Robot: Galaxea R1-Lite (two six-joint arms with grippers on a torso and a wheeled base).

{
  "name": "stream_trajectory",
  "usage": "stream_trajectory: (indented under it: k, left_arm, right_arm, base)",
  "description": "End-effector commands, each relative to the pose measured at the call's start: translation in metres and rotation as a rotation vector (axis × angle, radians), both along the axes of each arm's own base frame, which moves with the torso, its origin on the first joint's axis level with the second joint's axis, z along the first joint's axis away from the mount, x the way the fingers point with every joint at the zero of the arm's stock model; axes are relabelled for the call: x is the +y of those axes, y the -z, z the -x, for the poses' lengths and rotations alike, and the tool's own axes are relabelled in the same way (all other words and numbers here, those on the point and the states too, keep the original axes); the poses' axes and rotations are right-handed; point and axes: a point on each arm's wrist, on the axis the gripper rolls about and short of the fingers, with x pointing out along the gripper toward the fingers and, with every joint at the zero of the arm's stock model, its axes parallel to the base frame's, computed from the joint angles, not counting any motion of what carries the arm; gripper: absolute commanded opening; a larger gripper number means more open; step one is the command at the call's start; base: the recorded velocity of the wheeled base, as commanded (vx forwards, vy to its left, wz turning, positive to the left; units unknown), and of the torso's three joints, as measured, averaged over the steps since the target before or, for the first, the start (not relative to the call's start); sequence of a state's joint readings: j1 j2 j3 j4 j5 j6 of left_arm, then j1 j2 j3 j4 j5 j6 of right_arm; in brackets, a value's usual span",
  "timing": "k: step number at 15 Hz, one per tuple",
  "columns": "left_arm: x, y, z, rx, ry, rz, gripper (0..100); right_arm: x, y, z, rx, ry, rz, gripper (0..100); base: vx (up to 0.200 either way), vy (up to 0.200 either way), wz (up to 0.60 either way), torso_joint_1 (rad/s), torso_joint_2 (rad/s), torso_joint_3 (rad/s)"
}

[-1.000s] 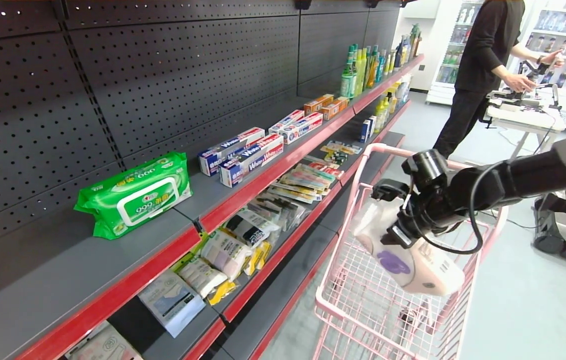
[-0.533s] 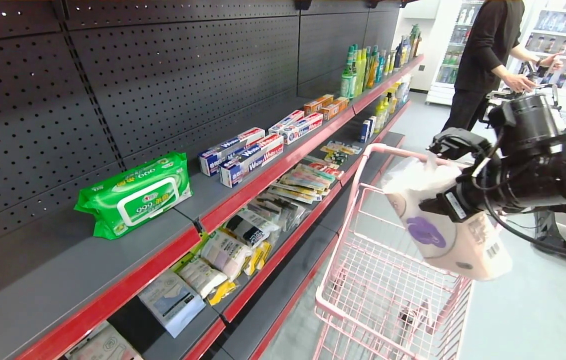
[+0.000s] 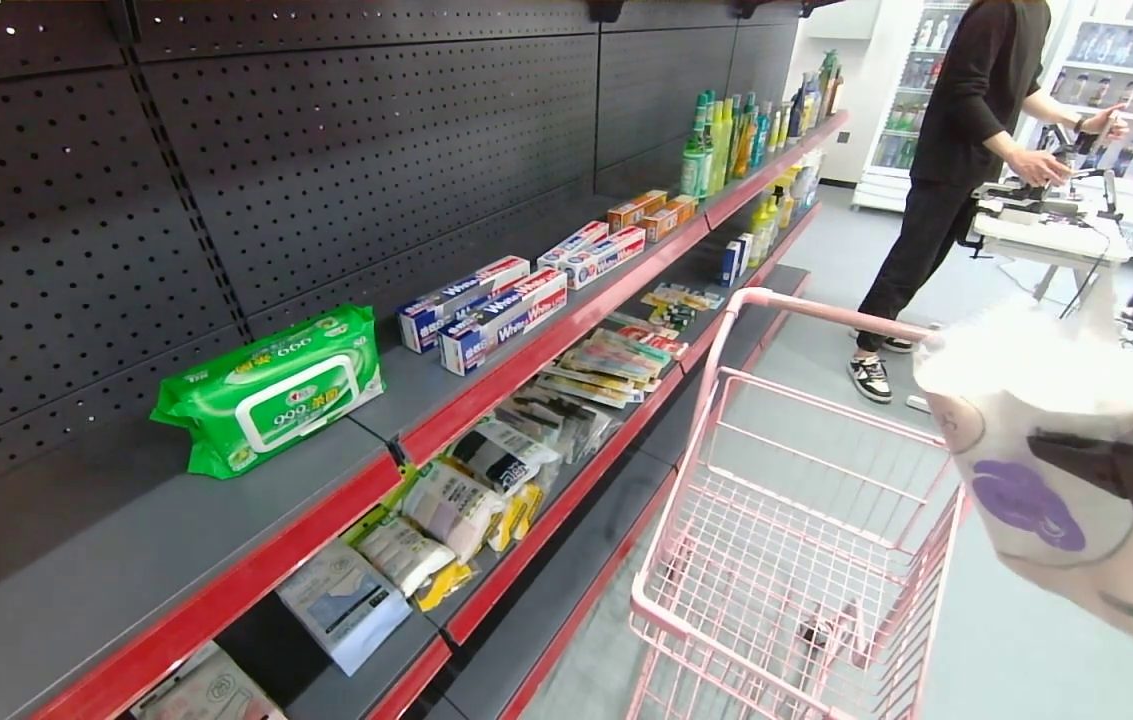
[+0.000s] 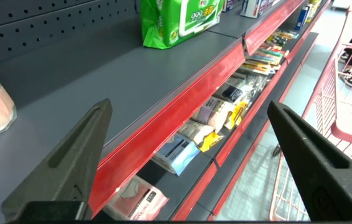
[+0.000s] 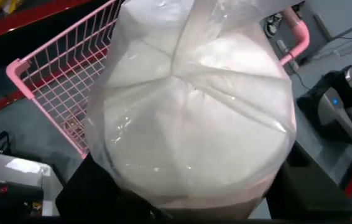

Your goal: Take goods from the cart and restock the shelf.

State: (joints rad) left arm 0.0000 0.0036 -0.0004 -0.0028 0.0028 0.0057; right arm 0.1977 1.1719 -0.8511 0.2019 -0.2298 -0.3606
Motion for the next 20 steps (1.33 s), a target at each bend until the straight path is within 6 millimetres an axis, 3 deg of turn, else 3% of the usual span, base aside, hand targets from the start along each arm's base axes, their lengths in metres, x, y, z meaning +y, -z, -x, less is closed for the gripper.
stream_trajectory:
  k: [1, 4, 9, 20]
  left_arm:
    - [0.0, 0.0, 0.0, 0.0, 0.0, 0.0, 100]
    - [0.0, 0.0, 0.0, 0.0, 0.0, 0.0, 100]
    - [0.0, 0.0, 0.0, 0.0, 0.0, 0.0, 100]
    - [0.0, 0.0, 0.0, 0.0, 0.0, 0.0, 100]
  right_arm:
    - [-0.01, -0.003, 0.043, -0.095, 0.022, 0.006, 0]
    - [-0.014, -0.001, 0.062, -0.13, 0.021, 0.016, 0]
    - [-0.016, 0.008, 0.069, -0.124, 0.027, 0.028, 0]
    - [-0.015, 0.011, 0.063, -0.098, 0.006, 0.057, 0]
  base:
    - [0.0, 0.0, 0.0, 0.0, 0.0, 0.0]
    - [0.0, 0.0, 0.0, 0.0, 0.0, 0.0]
    - [0.0, 0.0, 0.0, 0.0, 0.0, 0.0]
    - [0.0, 0.0, 0.0, 0.159, -0.33, -0.176]
